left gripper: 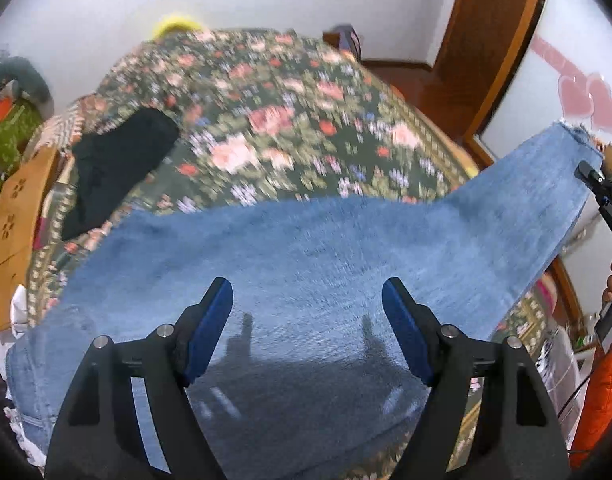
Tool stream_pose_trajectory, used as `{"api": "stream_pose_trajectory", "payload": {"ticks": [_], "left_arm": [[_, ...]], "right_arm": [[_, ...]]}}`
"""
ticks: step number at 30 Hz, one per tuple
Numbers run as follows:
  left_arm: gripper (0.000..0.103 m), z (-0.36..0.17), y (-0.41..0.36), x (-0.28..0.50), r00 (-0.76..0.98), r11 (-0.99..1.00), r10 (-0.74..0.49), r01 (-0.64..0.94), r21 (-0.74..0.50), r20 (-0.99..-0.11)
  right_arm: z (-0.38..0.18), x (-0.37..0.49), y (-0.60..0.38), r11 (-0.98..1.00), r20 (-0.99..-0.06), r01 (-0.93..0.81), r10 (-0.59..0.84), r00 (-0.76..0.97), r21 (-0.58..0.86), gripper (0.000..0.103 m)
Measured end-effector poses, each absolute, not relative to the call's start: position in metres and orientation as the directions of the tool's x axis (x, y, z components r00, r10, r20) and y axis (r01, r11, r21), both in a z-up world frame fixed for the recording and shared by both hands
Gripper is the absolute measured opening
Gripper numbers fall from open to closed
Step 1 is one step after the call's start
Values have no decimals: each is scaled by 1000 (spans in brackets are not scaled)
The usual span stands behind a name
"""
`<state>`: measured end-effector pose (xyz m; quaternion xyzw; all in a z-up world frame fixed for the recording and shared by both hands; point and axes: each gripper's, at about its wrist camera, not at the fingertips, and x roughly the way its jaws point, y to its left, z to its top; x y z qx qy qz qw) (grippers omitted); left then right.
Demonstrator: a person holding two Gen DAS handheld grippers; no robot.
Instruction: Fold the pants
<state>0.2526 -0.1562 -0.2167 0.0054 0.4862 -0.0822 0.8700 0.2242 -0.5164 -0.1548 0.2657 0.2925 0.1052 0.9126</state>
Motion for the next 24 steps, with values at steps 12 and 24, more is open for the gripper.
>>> {"api": "stream_pose_trajectory", "payload": {"ticks": [12,24], "left_arm": [[79,-147,-91,207,667,996,-83,49,-69,-740],[80,-158,-63,193,650,998,-46,-10,-69,-758]], "right_arm": [[-121,226,-349,725,-413,-479,682,604,496,7],[-230,214,-236,655,-662,-601,702,262,457,11]]}}
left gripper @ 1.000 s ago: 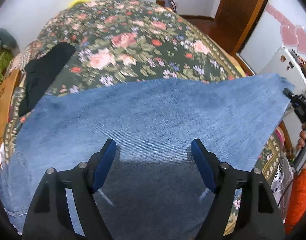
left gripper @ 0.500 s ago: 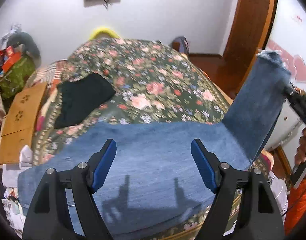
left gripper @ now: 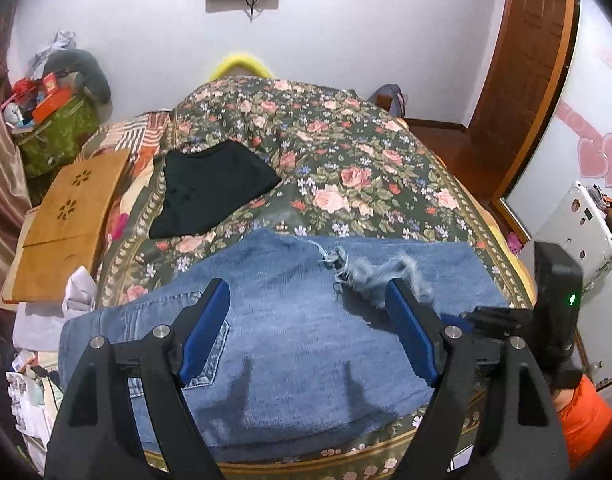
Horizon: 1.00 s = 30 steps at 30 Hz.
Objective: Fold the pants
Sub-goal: 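Open both grippers and release the folded jeans on the bed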
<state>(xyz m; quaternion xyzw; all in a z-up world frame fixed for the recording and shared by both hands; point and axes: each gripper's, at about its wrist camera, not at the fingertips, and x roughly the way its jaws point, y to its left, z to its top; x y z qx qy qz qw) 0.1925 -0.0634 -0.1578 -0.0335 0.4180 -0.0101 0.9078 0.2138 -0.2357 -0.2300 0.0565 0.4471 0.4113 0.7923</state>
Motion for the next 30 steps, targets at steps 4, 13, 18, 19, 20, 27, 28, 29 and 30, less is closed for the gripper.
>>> {"api": "stream_pose_trajectory", "payload": {"ticks": [4,13,18,19,20,27,28,29,30], "left_arm": [[80,-168,-71,199,628,996,-72,8,-86,-775],[53,-178,-119,235,599,982,-174,164,-92,-782],[33,-210,-154,262,514,963,-225,244,-111,-828],[33,-223,-163,268,490,962,-219,254,-101,-844],[33,-232,-167,271,472,962,-207,255,-92,-857],[33,-277,-178,266,431,965,-156,257,-45,-889],[34,-277,-179,262,432,966,-152,256,-40,-889],[34,-278,-178,259,433,966,-151,255,-40,-889],[34,-278,-178,257,434,966,-150,257,-38,-888]], "right_arm": [[-237,212,-236,661,-686,-587,690,231,468,19],[-198,216,-291,708,-659,-574,666,349,411,38],[-208,250,-332,804,-692,-461,574,437,376,38],[-217,256,-336,819,-707,-435,555,438,374,38],[-224,259,-340,827,-720,-417,545,430,377,38],[-279,244,-347,843,-774,-383,515,369,378,39],[-279,240,-349,843,-772,-382,516,371,379,39],[-279,237,-352,841,-770,-376,521,368,390,39],[-280,234,-355,838,-767,-367,529,364,404,39]]}}
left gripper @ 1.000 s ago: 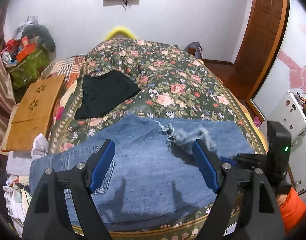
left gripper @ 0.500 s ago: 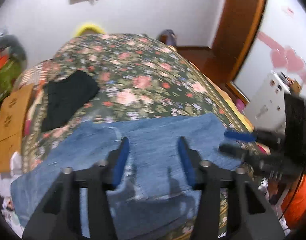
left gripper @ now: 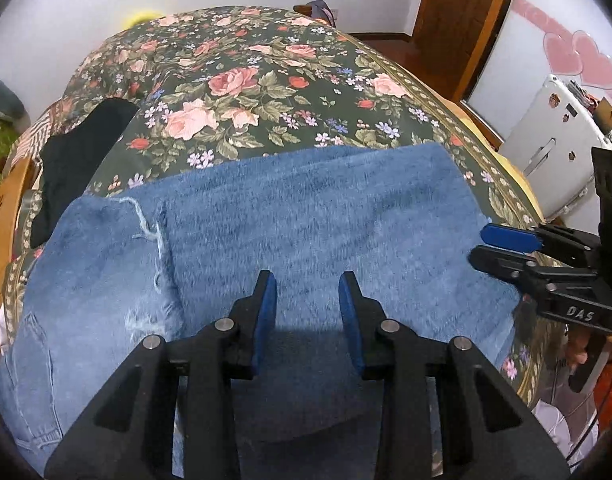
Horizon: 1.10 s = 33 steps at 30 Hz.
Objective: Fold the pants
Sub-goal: 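Open both grippers and release the folded jeans on the bed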
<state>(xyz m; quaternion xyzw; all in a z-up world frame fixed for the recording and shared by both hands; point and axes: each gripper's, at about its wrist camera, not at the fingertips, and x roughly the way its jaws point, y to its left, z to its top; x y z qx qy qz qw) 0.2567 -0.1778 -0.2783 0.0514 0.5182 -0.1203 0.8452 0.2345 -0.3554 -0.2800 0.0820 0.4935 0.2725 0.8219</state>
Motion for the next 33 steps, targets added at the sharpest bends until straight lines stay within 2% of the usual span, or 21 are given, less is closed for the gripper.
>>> {"api": "stream_pose_trajectory", "payload": {"ticks": [4,6,10,14,16,18,22,26,33], "left_arm": [[35,-277,-175,243,437,962,-147,270,-27,-887],[39,-276,-172,238,449,960,-139,280,-8,-883],[53,-269,-153,217,477,966,-112,257,17,-872],[56,-252,-111,198,517,986,-52,160,37,-854],[58,-243,-86,189,540,993,6,93,67,-841],[62,-233,-58,178,558,997,54,20,78,-828],[77,-216,1,153,581,992,109,-116,50,-806],[83,-209,51,123,585,969,179,-244,39,-791],[83,-234,113,78,543,933,142,-354,-72,-827]], "right_arm": [[-278,221,-364,842,-768,-360,524,369,402,39],[-274,217,-367,847,-773,-354,516,369,396,39],[-265,216,-372,863,-797,-338,487,357,376,39],[-242,213,-368,864,-789,-361,480,385,350,40],[-229,213,-360,859,-775,-390,484,407,332,45],[-214,213,-347,847,-749,-431,497,438,310,49],[-189,216,-314,809,-701,-508,545,459,296,54],[-174,218,-272,762,-666,-577,596,449,293,55],[-174,210,-195,683,-658,-671,651,379,290,55]]}}
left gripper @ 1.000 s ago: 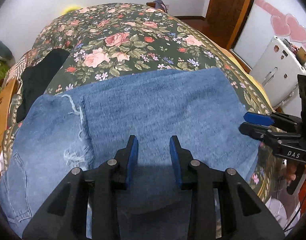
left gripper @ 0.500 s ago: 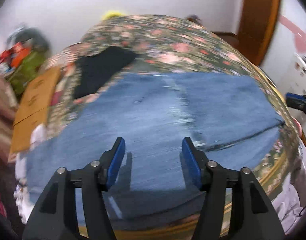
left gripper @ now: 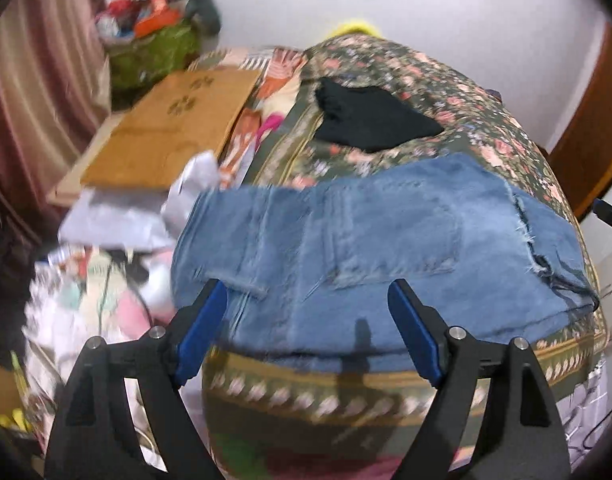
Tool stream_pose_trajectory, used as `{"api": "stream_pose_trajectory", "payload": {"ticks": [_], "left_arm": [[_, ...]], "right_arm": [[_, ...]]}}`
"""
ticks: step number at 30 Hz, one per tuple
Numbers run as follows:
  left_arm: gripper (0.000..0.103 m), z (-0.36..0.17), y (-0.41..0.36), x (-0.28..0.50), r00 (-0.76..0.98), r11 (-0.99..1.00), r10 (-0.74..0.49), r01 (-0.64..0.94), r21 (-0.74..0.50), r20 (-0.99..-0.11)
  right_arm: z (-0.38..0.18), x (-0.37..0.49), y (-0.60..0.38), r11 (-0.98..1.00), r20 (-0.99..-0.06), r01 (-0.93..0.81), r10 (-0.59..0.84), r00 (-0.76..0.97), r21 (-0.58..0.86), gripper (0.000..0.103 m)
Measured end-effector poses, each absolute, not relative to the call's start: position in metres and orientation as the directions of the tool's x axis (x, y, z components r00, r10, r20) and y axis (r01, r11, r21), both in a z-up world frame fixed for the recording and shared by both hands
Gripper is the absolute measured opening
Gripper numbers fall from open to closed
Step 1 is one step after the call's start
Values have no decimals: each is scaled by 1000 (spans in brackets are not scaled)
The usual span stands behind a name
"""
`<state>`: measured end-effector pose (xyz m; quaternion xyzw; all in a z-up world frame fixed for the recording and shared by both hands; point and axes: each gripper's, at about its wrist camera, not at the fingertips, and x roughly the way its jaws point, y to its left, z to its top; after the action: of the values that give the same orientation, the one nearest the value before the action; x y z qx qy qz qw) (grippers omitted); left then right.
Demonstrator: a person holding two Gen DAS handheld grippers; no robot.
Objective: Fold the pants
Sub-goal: 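Open both grippers and release the folded jeans on the bed, then grasp the folded jeans with the left gripper and lift them up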
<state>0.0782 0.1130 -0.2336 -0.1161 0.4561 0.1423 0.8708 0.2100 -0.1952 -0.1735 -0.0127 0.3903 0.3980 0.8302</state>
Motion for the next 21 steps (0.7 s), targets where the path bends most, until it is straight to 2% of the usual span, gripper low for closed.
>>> {"api": "stream_pose_trajectory", "payload": {"ticks": [5,10,13,17,21], "left_arm": [[83,-266,134,55,524,897,-1,-376,-233,-852],[83,-295,144,41,529,811,-204,-380,-445,-823],[83,-300,146,38,556,789,-235,-370,-491,-797],[91,-307,159,39,594,714,-310,-370,-594,-743],[91,-317,172,47,629,643,-350,-378,-667,-694]], "right_arm": [[-187,193,-143,640,-694,-722,644,321,261,55],[-204,174,-102,606,-739,-754,624,255,252,55],[-215,166,-86,606,-767,-762,594,242,229,55],[-235,161,-74,616,-817,-767,528,232,180,55],[-233,159,-75,613,-816,-772,526,240,168,56]]}}
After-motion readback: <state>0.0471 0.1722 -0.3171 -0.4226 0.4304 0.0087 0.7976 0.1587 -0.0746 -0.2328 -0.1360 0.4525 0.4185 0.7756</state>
